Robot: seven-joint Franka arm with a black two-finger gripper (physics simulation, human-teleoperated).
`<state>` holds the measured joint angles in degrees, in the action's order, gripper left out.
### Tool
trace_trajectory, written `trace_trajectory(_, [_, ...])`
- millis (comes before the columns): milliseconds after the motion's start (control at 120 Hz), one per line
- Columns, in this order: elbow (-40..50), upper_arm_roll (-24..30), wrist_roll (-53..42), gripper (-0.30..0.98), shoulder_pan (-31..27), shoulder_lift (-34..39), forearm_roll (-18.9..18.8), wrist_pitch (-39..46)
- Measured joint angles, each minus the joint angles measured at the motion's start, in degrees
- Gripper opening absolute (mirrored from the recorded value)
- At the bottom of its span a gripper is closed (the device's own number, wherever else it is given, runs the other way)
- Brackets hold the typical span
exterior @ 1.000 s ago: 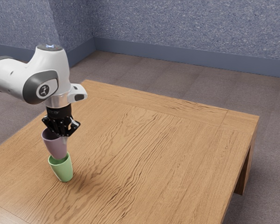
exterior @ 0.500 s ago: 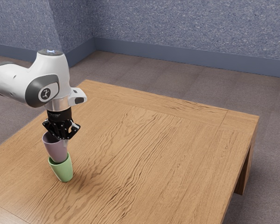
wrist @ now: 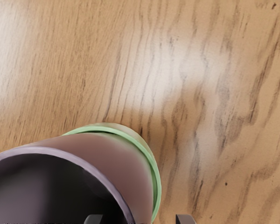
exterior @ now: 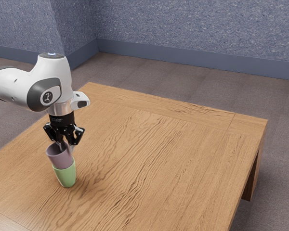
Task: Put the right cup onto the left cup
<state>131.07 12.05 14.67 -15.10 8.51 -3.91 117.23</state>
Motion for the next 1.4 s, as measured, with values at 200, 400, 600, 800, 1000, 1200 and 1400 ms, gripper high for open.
trace_trajectory(200, [-0.1,0.0,0.0,0.22,0.9,2.0,0.4,-0.5])
trace_trajectory(400, [-0.7,0.1,0.0,0.25,0.9,5.6,1.0,-2.2])
trace_trajectory(600, [-3.0,-2.3,0.1,0.29,4.7,5.9,1.1,-4.5])
trace_trajectory(800, [-6.4,-9.8,-0.7,0.52,15.3,5.4,1.1,-7.3])
trace_trajectory(1000, [-13.0,-18.6,-3.7,0.62,26.2,2.3,1.0,-12.3])
trace_trajectory(1200, [-19.8,-23.8,-7.1,0.66,32.4,0.4,0.3,-17.2])
trace_trajectory(1400, [-26.0,-27.1,-11.1,0.68,34.9,-2.5,0.1,-20.5])
